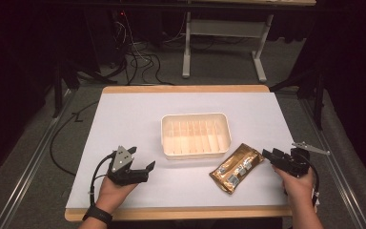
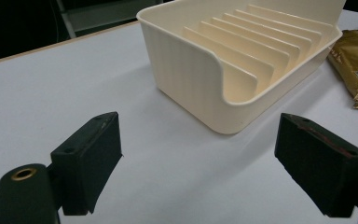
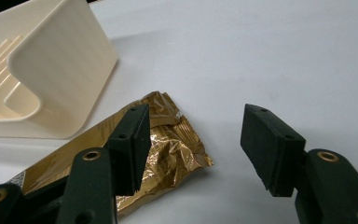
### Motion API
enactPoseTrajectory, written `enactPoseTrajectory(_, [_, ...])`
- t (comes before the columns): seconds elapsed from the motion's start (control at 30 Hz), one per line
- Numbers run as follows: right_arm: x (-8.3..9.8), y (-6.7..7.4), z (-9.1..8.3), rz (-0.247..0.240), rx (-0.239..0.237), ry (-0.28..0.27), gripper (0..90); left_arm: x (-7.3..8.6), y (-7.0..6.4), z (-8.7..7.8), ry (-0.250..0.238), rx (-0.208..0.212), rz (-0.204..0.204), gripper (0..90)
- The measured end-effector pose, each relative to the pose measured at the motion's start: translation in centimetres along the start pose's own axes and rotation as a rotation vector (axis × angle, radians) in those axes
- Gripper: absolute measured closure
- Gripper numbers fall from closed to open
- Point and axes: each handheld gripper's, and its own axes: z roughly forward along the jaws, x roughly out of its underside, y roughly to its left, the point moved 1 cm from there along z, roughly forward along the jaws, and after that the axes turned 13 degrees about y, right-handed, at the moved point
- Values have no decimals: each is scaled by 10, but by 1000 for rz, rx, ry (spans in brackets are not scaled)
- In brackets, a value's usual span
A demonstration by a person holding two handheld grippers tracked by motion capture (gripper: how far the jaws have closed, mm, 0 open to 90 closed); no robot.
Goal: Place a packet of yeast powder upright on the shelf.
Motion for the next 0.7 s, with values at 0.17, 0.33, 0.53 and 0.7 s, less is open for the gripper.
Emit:
enactPoseTrajectory(0.17, [4,-7,7,66,-36,29,417,0,1,-2,-9,-1,-4,151])
enactPoseTrajectory(0.33, [7,-10,10,109,-69,46,406,0,2,-3,-10,0,-4,151])
enactPoseTrajectory(0.53, [8,-13,16,188,-144,63,371,0,2,-3,-12,-1,-4,151])
enactPoseTrajectory(0.7, [9,-13,21,226,-177,78,349,0,2,-3,-9,2,-2,151])
